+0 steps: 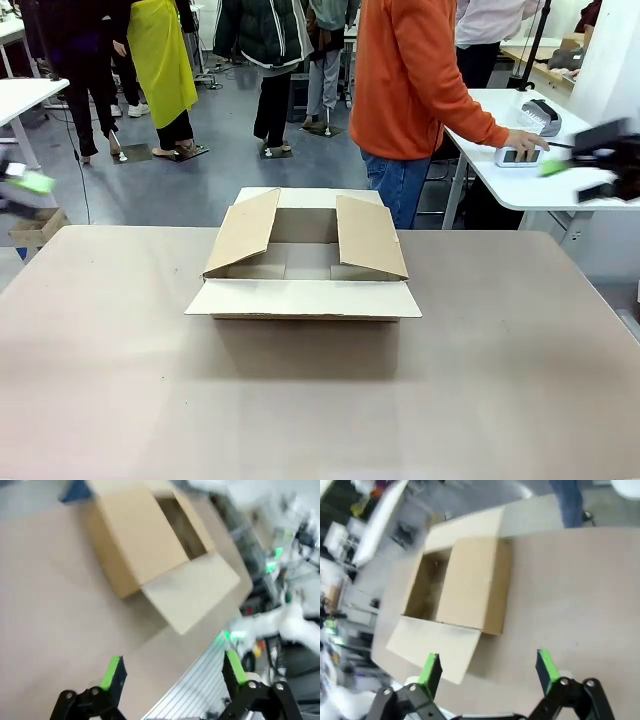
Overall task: Pack the gift set into the box.
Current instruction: Place both hands on the side flaps of the Package Box and spread them outward.
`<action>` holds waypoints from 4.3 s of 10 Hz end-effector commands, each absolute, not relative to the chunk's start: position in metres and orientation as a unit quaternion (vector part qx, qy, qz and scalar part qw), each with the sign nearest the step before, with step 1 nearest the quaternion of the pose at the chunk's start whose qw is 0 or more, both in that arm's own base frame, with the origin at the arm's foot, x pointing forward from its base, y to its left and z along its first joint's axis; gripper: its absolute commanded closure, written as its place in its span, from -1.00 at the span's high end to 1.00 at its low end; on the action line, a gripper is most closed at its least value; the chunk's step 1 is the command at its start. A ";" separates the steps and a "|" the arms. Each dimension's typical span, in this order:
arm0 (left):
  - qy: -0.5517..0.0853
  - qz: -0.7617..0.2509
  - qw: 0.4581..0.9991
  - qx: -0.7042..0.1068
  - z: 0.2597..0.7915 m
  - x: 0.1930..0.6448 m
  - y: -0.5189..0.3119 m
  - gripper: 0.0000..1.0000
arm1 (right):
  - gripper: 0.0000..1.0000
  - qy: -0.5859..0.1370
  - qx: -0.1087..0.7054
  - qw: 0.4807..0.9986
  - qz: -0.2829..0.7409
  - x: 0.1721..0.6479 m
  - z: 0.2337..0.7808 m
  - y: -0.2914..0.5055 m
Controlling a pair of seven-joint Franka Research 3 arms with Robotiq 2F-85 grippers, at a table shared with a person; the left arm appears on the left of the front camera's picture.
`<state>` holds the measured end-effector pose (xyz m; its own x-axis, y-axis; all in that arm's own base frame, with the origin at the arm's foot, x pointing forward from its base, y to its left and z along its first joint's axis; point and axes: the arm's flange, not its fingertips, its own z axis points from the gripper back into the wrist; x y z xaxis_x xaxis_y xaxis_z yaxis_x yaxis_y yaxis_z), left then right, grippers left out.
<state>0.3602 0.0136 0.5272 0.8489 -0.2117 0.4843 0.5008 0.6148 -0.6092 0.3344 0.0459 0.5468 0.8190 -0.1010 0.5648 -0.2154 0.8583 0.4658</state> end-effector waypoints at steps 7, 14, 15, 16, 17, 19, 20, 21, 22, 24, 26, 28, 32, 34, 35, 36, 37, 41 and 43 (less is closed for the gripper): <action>-0.131 -0.305 0.886 -0.325 0.515 0.373 -0.147 1.00 | 1.00 -0.283 0.134 0.930 0.193 0.330 0.487 0.214; -0.027 -0.159 0.981 -0.111 0.491 0.509 -0.255 1.00 | 1.00 -0.351 0.164 0.901 0.195 0.324 0.458 0.241; -0.028 -0.143 0.986 -0.086 0.486 0.522 -0.267 1.00 | 1.00 -0.345 0.164 0.901 0.205 0.322 0.455 0.238; -0.031 -0.145 0.987 -0.063 0.481 0.528 -0.279 1.00 | 1.00 -0.341 0.168 0.902 0.205 0.322 0.450 0.234; -0.041 -0.124 0.991 -0.029 0.477 0.534 -0.291 1.00 | 1.00 -0.342 0.156 0.907 0.188 0.336 0.473 0.251; -0.044 -0.105 0.993 0.002 0.467 0.541 -0.311 1.00 | 1.00 -0.342 0.156 0.907 0.188 0.336 0.473 0.251; -0.053 -0.090 0.994 0.023 0.458 0.542 -0.320 1.00 | 1.00 -0.342 0.156 0.907 0.188 0.336 0.473 0.251; -0.058 -0.079 0.994 0.038 0.450 0.542 -0.325 1.00 | 1.00 -0.342 0.156 0.907 0.188 0.336 0.473 0.251; -0.065 -0.066 0.994 0.057 0.442 0.542 -0.329 1.00 | 1.00 -0.342 0.156 0.907 0.188 0.336 0.473 0.251; -0.077 -0.049 0.990 0.109 0.432 0.543 -0.332 1.00 | 1.00 -0.342 0.156 0.907 0.188 0.336 0.473 0.251; -0.091 -0.040 0.985 0.141 0.430 0.541 -0.332 1.00 | 1.00 -0.342 0.156 0.907 0.188 0.336 0.473 0.251; -0.105 -0.029 0.983 0.149 0.436 0.538 -0.326 1.00 | 1.00 -0.342 0.156 0.907 0.188 0.336 0.473 0.251; -0.128 0.021 0.981 0.142 0.459 0.532 -0.286 1.00 | 1.00 -0.342 0.156 0.907 0.188 0.336 0.473 0.251; -0.134 0.060 0.981 0.125 0.470 0.532 -0.256 1.00 | 1.00 -0.342 0.156 0.907 0.188 0.336 0.473 0.251; -0.129 0.077 0.981 0.120 0.470 0.534 -0.240 1.00 | 1.00 -0.342 0.156 0.907 0.188 0.336 0.473 0.251; -0.126 0.093 0.982 0.109 0.470 0.536 -0.224 1.00 | 1.00 -0.342 0.156 0.907 0.188 0.336 0.473 0.251; -0.115 0.115 0.982 0.092 0.467 0.537 -0.204 1.00 | 1.00 -0.342 0.156 0.907 0.188 0.336 0.473 0.251; -0.057 0.109 0.991 -0.053 0.441 0.552 -0.136 1.00 | 1.00 -0.342 0.156 0.907 0.188 0.336 0.473 0.251; -0.018 0.079 0.982 -0.168 0.421 0.562 -0.101 1.00 | 1.00 -0.342 0.156 0.907 0.188 0.336 0.473 0.251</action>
